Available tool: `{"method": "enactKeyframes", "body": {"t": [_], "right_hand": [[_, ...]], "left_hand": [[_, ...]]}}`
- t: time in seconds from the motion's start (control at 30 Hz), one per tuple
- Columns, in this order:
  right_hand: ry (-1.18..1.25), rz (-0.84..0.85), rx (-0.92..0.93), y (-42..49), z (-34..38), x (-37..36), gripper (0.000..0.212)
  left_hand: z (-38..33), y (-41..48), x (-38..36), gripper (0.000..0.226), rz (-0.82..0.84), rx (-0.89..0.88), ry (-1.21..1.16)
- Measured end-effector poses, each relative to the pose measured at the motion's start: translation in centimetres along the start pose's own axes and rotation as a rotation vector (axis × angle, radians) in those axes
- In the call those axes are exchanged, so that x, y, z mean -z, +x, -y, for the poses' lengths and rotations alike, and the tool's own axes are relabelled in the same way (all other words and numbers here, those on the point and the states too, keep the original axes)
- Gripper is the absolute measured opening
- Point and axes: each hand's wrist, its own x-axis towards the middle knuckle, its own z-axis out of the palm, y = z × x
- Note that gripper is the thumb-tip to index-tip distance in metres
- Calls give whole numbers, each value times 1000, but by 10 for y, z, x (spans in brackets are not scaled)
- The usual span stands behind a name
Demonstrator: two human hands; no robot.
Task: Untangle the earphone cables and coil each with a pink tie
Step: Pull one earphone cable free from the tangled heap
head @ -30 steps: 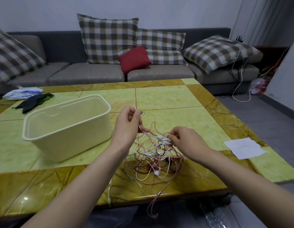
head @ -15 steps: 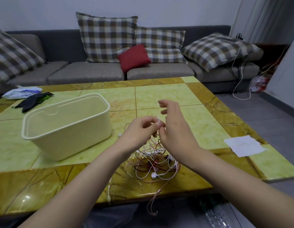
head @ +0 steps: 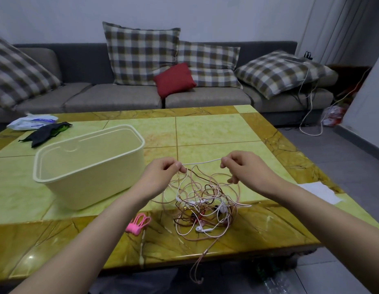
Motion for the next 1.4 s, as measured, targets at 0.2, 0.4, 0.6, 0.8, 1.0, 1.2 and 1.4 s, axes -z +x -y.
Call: {"method": "enactKeyframes", "body": {"t": [0.2, 0.4, 0.6, 0.8, 1.0, 1.2, 1.4], "right_hand": [[-76, -118, 163, 11, 37, 28, 23], [-254, -179, 263, 21, 64, 34, 25], [-179, -129, 214, 27, 76, 23, 22], [-24, -66, 126, 24, 82, 31, 22], [-119, -211, 23, 27, 53, 63, 22], [-192, -211, -163, 22, 6, 75, 26], [-356, -178, 29, 13, 22, 50, 36]], "left_hand": [[-1, 15, 11, 30, -52, -5, 134], [-24, 20, 14, 24, -223, -42, 263], [-65, -9, -21, 12, 13, -131, -238], [-66, -15, -51, 33, 349, -208, -271], [-38, -19, -41, 18, 343, -149, 28], [-13, -3, -15, 21, 95, -96, 129], [-61, 7, -9, 20, -62, -266, 88]]}}
